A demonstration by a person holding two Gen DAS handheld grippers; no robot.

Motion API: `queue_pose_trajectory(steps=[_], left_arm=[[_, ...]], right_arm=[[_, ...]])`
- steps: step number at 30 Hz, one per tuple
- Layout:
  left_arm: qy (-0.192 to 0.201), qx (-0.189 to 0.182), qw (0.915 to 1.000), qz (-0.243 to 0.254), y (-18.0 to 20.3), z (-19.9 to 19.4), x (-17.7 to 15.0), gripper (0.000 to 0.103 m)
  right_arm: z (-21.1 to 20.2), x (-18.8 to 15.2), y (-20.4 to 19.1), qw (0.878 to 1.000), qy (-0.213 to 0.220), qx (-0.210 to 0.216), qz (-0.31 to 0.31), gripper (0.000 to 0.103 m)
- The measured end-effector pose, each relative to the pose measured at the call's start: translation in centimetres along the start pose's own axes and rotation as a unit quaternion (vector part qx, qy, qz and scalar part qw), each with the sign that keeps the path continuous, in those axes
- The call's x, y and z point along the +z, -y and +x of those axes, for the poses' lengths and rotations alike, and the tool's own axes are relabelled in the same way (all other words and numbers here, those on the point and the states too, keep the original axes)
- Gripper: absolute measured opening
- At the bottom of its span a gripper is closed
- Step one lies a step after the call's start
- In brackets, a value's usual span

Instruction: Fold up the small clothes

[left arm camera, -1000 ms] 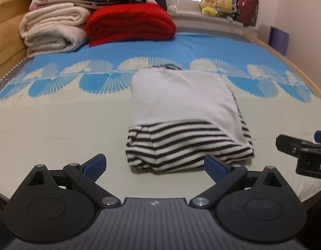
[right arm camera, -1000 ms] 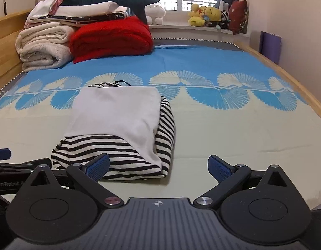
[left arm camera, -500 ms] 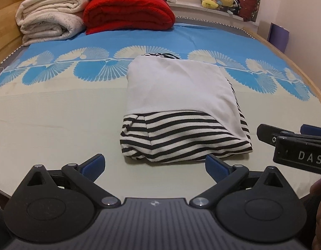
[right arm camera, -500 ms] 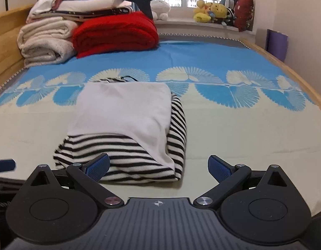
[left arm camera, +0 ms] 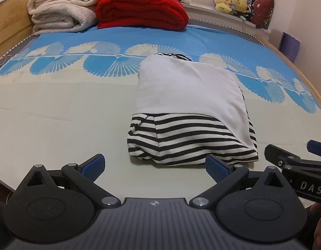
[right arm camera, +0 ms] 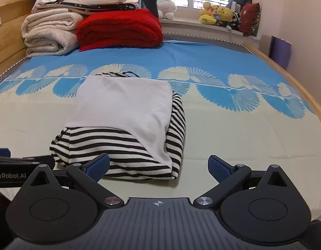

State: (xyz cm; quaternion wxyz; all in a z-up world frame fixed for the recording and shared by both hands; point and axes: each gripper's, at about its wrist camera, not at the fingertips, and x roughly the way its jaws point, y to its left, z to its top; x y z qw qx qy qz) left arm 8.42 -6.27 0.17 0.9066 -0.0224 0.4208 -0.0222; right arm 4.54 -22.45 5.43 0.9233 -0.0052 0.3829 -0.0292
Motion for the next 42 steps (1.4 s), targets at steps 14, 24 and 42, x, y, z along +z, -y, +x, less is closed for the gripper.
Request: queue_pose_trajectory(steps=[14, 24, 42], left_arm=[[-0.002, -0.001, 1.0000, 0.002, 0.00, 0.06, 0.01, 0.102], [-0.003, -0.003, 1.0000, 0.004, -0.03, 0.16, 0.09, 0.102], [-0.005, -0.004, 0.9999, 0.010, 0.05, 0.37, -0.09, 0.102]], right_arm=[[-0.04, -0.09, -0.37, 1.000, 0.003, 0.006, -0.014, 0.100], [0.02, -0.04, -0.29, 1.000, 0.002, 0.007, -0.013, 0.100], [0.26, -0.15, -0.54, 1.000, -0.004, 0.006, -0.009, 0.100]])
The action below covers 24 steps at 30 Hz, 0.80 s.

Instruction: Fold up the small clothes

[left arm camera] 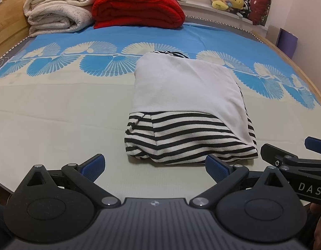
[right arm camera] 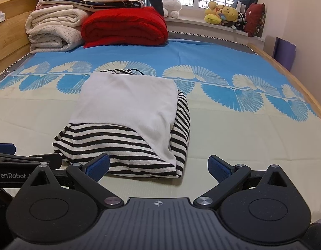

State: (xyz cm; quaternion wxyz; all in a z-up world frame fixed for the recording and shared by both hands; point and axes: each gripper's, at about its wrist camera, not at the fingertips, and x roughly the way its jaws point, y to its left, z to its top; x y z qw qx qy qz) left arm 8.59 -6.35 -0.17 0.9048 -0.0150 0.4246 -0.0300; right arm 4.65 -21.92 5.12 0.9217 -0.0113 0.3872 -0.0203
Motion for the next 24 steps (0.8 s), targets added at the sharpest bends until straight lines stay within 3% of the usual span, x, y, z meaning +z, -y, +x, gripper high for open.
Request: queue_pose_trajectory(steps=[24], left_arm=[[-0.003, -0.007, 1.0000, 0.005, -0.45, 0.23, 0.13, 0.102]], right_arm=[[0.17, 0.05, 0.02, 1.000, -0.004, 0.000, 0.006, 0.100]])
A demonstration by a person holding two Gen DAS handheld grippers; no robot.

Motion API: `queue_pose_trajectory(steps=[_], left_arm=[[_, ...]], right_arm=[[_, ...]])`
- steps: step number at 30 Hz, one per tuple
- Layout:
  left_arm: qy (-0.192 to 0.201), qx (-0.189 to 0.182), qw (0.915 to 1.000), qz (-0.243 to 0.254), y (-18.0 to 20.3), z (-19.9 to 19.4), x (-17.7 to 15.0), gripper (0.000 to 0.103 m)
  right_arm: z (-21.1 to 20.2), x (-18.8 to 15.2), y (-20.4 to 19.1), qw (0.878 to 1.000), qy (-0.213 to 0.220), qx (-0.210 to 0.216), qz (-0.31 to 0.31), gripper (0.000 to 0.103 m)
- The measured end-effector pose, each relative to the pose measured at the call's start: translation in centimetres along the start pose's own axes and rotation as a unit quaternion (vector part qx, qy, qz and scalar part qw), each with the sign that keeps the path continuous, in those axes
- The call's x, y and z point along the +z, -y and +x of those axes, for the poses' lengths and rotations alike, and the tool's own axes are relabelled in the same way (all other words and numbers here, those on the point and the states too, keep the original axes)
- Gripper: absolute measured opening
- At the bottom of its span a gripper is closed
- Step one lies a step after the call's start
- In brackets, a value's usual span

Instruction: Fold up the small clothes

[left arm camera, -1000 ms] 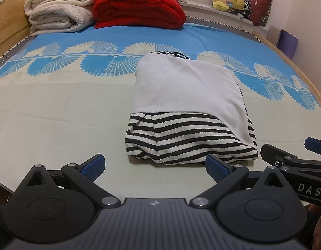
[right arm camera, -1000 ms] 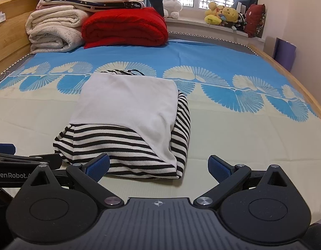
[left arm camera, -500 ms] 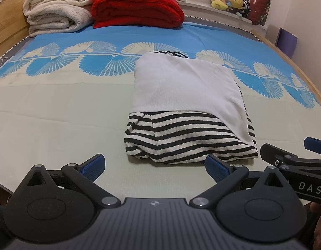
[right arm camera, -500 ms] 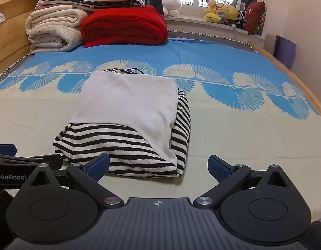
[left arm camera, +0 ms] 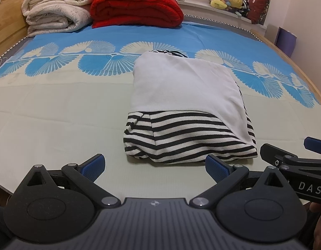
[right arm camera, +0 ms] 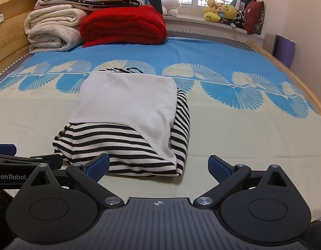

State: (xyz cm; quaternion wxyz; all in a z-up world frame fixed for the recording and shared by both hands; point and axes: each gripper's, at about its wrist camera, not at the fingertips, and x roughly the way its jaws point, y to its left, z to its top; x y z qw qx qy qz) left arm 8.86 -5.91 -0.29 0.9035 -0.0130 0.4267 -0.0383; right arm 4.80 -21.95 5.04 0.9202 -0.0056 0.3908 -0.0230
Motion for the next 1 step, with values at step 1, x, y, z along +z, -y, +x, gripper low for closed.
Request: queue_pose_trajectory(steps=[1], left_arm=[[0.000, 0.000, 1.0000, 0.000, 0.02, -0.02, 0.01, 0.102]], right_arm=[[0.00, 0.00, 0.00, 1.000, 0.000, 0.000, 0.000, 0.100]])
